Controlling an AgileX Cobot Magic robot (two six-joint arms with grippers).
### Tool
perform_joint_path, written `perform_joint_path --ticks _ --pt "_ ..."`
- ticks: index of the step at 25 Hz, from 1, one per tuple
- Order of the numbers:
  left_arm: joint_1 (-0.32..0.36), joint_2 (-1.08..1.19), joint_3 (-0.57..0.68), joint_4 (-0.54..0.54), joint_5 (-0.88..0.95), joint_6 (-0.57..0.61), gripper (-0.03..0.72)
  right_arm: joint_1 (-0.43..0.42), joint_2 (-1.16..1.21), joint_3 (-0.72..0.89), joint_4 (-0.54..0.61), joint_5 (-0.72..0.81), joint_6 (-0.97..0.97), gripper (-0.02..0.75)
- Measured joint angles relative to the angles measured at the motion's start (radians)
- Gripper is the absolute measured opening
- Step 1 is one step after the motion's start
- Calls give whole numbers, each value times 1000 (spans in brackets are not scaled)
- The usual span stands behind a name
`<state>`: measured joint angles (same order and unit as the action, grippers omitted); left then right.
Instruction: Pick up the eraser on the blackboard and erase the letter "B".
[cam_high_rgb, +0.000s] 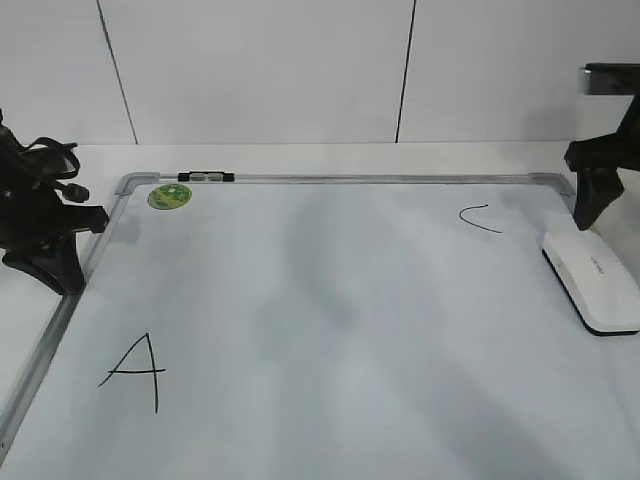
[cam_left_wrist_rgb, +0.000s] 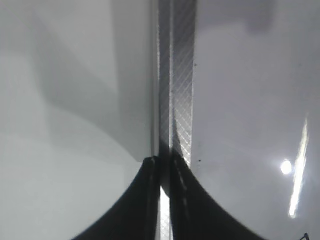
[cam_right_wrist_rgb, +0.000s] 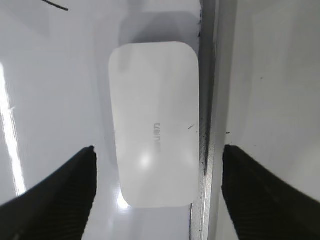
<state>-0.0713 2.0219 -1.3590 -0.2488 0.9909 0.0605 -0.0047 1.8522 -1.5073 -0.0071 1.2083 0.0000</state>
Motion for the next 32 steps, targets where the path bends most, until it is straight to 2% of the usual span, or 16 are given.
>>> perform_joint_path --ticks 4,10,12,16,23,28,32 --pt "0 2 0 0 0 2 60 0 0 -2 0 8 0 592" --pt "-2 18 -39 -2 67 5 230 0 0 -2 7 10 0 592" --pt "-2 18 -73 4 94 5 260 0 0 -2 7 10 0 592" --pt "-3 -1 -122 56 162 -3 273 0 -14 -2 40 10 0 592" --pt "-3 -86 -127 99 211 -5 274 0 -126 4 57 13 0 592" --pt "-3 -192 -123 101 214 -6 274 0 -264 88 80 15 0 590" --pt "-3 -326 -63 123 222 -6 274 0 -412 201 80 17 23 589"
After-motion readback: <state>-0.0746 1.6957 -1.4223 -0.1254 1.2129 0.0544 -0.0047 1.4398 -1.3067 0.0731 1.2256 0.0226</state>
